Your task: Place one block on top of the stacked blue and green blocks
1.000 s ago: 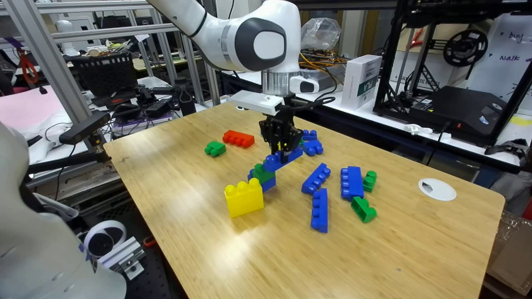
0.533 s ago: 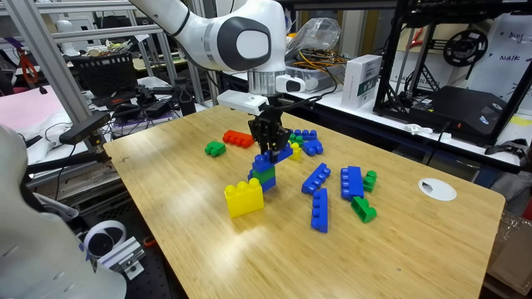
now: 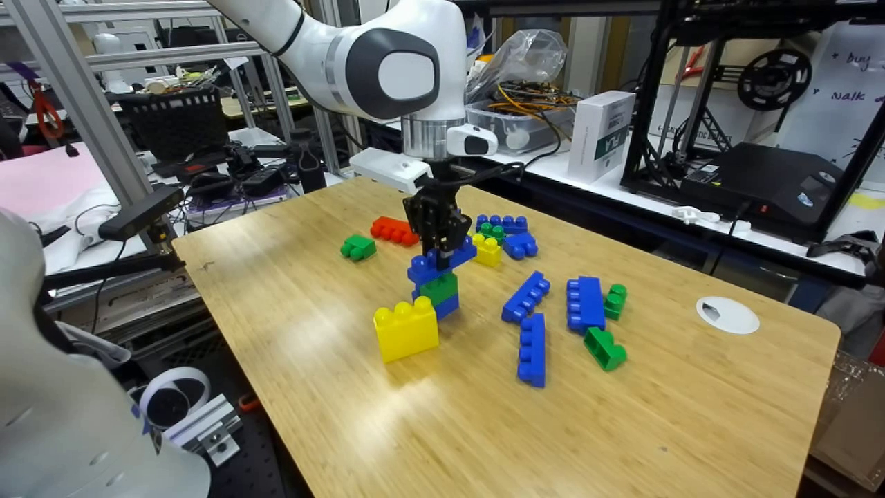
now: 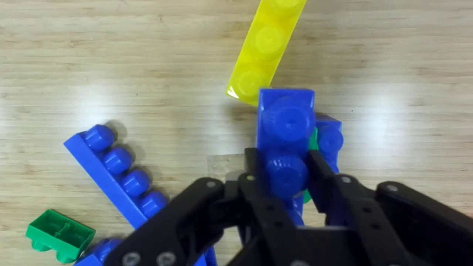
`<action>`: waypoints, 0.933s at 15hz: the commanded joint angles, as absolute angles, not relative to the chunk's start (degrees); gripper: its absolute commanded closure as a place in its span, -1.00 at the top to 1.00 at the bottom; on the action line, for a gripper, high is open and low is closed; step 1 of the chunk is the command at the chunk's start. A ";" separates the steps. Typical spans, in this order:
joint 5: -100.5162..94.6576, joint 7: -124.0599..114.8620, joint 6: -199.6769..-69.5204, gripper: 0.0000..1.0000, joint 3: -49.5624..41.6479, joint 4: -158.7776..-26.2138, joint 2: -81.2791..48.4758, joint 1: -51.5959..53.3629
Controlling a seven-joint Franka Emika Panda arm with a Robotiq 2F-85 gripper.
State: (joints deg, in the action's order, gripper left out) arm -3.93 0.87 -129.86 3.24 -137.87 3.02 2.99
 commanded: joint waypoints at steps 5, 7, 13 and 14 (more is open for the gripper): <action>-2.58 -2.89 -132.09 -0.81 3.88 -140.84 3.80 3.82; -2.57 -3.74 -132.30 -0.81 4.00 -141.20 3.84 4.08; -2.32 -4.40 -133.07 -0.81 4.15 -141.76 3.43 4.43; -2.26 -4.33 -133.27 -0.81 4.15 -141.75 3.29 4.45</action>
State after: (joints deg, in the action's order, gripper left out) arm -3.61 -4.30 -131.17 3.97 -140.60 2.95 4.49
